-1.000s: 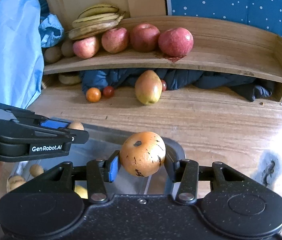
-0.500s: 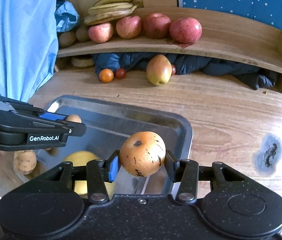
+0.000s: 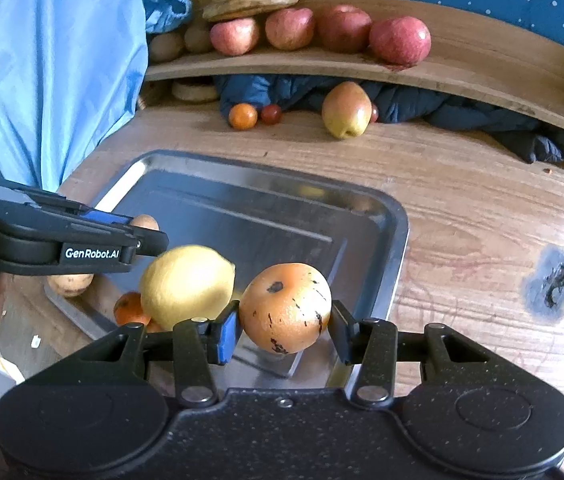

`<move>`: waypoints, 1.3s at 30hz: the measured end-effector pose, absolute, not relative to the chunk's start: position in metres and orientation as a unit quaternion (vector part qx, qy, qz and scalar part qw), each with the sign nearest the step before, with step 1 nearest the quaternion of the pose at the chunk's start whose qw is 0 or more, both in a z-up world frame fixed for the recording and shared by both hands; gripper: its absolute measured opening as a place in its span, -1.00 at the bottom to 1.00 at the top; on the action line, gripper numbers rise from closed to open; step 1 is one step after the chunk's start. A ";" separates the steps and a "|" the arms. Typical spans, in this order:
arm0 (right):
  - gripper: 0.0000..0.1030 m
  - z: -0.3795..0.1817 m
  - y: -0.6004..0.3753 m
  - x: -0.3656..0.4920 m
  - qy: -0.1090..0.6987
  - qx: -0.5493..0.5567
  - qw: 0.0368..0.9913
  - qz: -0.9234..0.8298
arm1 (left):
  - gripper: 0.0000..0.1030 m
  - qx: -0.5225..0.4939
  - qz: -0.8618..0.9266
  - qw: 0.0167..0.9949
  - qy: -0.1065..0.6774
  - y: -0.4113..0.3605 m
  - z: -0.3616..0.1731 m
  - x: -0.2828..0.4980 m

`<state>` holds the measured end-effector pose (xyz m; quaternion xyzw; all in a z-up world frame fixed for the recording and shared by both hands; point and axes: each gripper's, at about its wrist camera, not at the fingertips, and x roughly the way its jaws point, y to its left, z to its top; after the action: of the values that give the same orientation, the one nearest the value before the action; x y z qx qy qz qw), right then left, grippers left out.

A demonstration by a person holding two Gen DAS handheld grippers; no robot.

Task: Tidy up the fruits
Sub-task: 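Carry the kiwi and spotted orange fruit over the steel tray with both tools, then lower both fruits onto the tray and open both tools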

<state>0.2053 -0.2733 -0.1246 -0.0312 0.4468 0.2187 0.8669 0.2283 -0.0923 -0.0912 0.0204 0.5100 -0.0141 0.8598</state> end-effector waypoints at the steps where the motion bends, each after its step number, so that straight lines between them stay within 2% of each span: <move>1: -0.06 -0.126 -0.273 0.204 0.449 -0.032 0.865 0.220 | -0.41 0.021 -0.013 0.859 0.511 -0.092 -0.091 0.228; 33: -0.04 -0.137 -0.273 0.193 0.472 -0.050 0.848 0.234 | -0.40 0.027 0.007 0.850 0.526 -0.097 -0.092 0.218; 36: -0.04 -0.136 -0.273 0.191 0.470 -0.051 0.849 0.235 | -0.35 0.026 0.008 0.852 0.522 -0.097 -0.090 0.216; 38: 0.00 -0.135 -0.273 0.191 0.468 -0.052 0.850 0.236 | -0.09 0.024 0.010 0.853 0.521 -0.096 -0.088 0.214; 39: 0.02 -0.134 -0.273 0.190 0.466 -0.052 0.851 0.237 | -0.07 0.023 0.011 0.854 0.519 -0.096 -0.088 0.213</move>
<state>0.1904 -0.2734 -0.1343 -0.0521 0.4665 0.2368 0.8506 0.2134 -0.0955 -0.0876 0.0231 0.5191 0.0111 0.8544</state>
